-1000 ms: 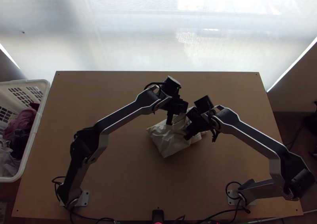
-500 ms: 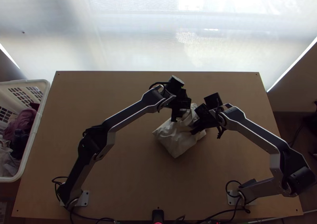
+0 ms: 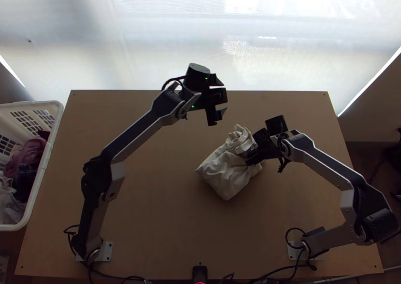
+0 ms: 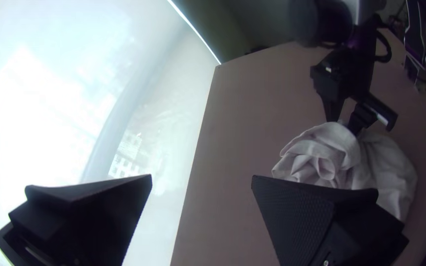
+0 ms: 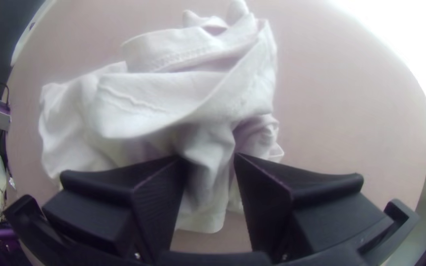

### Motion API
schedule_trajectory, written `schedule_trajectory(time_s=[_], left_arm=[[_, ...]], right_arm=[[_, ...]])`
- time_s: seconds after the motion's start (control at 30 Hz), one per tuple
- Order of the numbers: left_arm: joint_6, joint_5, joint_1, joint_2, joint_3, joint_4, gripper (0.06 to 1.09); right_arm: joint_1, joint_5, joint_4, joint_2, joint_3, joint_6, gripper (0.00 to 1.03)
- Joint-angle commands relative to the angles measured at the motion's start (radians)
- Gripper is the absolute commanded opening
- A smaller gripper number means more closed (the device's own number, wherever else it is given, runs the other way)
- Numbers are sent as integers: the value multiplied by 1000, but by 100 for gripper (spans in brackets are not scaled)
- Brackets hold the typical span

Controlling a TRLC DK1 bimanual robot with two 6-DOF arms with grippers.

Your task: Fold the t-shirt

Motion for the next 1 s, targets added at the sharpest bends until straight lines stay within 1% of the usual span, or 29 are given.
schedule_trajectory(time_s=[0.0,0.07,0.13,0.2,0.3,0.4,0.5,0.6,0.63,0.7,0.73,0.77,0.9,0.97], left_arm=[[-199,13,-10,-130,-49,-105,104],[-269,47,-24,-163,-77,-151,104],[-353,92,-27,-212,-123,-172,104],[-419,151,-46,-278,-221,-175,104],[-419,162,-102,-367,-428,-134,103],[-421,162,-141,-400,-563,-93,103],[-447,179,-150,-392,-591,-93,94],[-508,234,-151,-381,-594,-93,64],[-533,254,-151,-381,-595,-93,51],[-579,285,-153,-375,-614,-93,29],[-590,296,-154,-367,-625,-93,20],[-599,302,-156,-358,-635,-93,10],[-613,363,-177,-311,-663,-99,10],[-619,385,-200,-286,-664,-102,10]], right_arm=[[-24,-5,-10,-32,47,37,66],[-29,-5,-15,-75,65,42,73],[-49,-5,-55,-107,94,43,79],[-74,-5,-98,-148,120,43,79],[-92,-5,-159,-203,148,57,79],[-86,-5,-216,-245,163,63,78],[-52,-5,-242,-260,172,66,63],[-24,-5,-248,-265,175,72,44],[-14,-7,-250,-268,172,68,35],[19,-8,-250,-262,165,48,10],[31,-13,-250,-254,157,40,2],[42,-22,-248,-246,146,34,3],[65,-106,-193,-174,111,-7,3],[65,-145,-167,-133,114,-9,3]])
